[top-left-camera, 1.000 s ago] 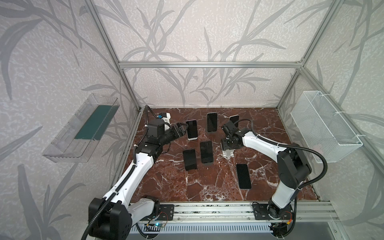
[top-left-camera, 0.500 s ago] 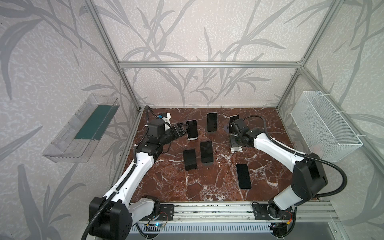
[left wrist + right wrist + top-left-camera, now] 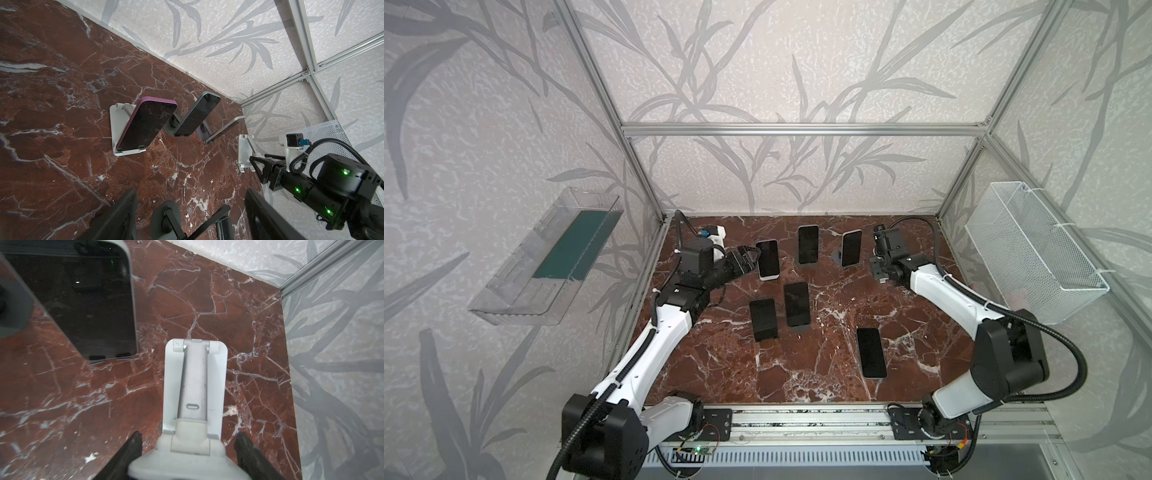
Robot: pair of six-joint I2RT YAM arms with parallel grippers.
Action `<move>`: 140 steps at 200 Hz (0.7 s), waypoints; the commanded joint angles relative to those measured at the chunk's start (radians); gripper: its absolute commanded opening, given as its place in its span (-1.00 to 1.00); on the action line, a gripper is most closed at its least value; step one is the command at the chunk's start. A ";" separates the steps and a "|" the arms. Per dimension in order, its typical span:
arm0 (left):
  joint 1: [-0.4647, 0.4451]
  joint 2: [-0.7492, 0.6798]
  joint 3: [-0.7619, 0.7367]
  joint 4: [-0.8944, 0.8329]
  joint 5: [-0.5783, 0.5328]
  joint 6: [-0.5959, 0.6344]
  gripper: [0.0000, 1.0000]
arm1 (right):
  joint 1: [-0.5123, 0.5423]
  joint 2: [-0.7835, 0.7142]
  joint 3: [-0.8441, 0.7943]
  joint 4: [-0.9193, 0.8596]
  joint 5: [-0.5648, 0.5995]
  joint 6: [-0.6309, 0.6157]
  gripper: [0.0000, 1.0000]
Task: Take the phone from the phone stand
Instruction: 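Carry the white stand farther from the robot with the right gripper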
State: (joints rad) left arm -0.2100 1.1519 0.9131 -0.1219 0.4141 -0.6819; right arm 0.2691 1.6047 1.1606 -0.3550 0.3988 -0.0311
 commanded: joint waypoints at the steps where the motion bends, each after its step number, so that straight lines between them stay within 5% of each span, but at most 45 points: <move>1: -0.006 0.001 0.000 -0.004 -0.008 0.015 0.64 | -0.088 0.085 0.089 0.068 -0.107 -0.041 0.26; 48: -0.005 0.024 0.004 -0.009 -0.004 0.021 0.63 | -0.150 0.308 0.323 0.010 -0.250 0.004 0.25; 140: -0.005 0.056 0.013 -0.022 -0.009 0.038 0.63 | -0.153 0.554 0.622 -0.145 -0.301 0.100 0.25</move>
State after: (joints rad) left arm -0.2104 1.1931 0.9131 -0.1299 0.4122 -0.6640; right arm 0.1184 2.1193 1.7100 -0.4519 0.1364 0.0227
